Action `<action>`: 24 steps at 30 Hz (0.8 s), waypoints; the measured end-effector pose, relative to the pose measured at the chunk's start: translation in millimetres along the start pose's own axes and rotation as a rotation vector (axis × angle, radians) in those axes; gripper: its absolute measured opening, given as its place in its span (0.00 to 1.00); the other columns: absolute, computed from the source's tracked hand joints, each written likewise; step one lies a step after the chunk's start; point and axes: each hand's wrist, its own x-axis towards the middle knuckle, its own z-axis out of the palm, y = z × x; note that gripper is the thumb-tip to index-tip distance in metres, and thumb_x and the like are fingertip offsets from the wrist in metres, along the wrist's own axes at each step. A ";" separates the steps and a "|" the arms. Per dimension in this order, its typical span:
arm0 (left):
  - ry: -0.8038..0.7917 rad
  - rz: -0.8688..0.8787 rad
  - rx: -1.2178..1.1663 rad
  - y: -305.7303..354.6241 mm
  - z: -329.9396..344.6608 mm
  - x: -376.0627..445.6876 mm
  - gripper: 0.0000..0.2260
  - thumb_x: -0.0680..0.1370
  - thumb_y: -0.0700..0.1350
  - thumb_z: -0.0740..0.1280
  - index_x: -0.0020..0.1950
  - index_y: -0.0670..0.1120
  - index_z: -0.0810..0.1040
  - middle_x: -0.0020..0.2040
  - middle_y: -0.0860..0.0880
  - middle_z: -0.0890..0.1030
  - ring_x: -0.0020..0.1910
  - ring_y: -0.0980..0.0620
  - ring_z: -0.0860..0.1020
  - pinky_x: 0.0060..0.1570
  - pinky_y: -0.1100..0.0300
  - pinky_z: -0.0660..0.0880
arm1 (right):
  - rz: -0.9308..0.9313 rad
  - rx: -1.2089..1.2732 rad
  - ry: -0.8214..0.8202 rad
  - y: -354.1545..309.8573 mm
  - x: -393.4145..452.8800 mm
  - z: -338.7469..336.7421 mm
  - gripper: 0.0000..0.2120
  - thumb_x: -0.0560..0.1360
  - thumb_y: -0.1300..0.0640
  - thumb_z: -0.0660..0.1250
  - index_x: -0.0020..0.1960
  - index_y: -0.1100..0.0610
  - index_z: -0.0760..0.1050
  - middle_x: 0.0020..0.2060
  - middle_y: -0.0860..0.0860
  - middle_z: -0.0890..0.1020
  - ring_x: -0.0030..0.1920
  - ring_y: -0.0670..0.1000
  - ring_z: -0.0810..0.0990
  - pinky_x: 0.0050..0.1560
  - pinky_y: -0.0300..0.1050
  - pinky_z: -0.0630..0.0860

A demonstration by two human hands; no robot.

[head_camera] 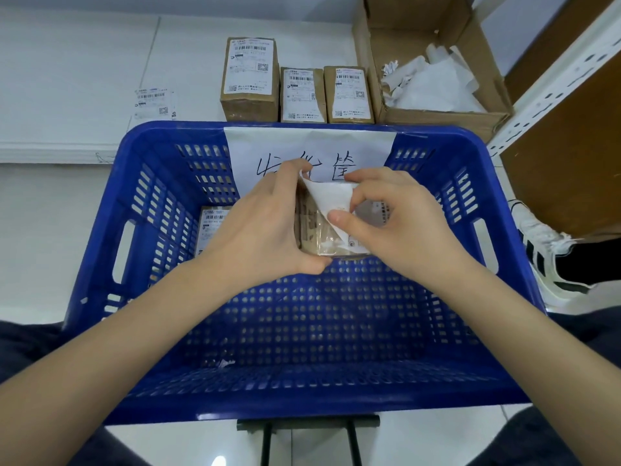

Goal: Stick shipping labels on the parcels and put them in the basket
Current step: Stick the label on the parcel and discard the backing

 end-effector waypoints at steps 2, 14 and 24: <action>0.005 -0.002 -0.005 0.6 -0.5 0.0 0.50 0.60 0.52 0.80 0.75 0.47 0.56 0.65 0.51 0.71 0.61 0.54 0.71 0.49 0.65 0.66 | 0.010 0.009 -0.006 0.0 -0.7 -0.6 0.09 0.72 0.47 0.69 0.39 0.51 0.77 0.62 0.43 0.76 0.65 0.47 0.69 0.64 0.51 0.66; 0.024 0.007 -0.078 1.2 -4.4 -0.6 0.49 0.59 0.53 0.80 0.73 0.48 0.58 0.66 0.54 0.72 0.61 0.56 0.72 0.52 0.66 0.66 | 0.011 0.111 0.128 -2.7 -4.3 -3.2 0.14 0.74 0.56 0.71 0.33 0.51 0.70 0.43 0.28 0.70 0.56 0.48 0.77 0.57 0.52 0.72; 0.063 0.050 -0.014 -3.6 -9.3 3.5 0.48 0.59 0.52 0.81 0.73 0.48 0.59 0.67 0.53 0.72 0.63 0.57 0.70 0.53 0.68 0.64 | 0.047 0.296 0.131 4.8 3.5 -13.9 0.15 0.76 0.57 0.69 0.34 0.58 0.68 0.33 0.60 0.76 0.33 0.59 0.73 0.34 0.50 0.68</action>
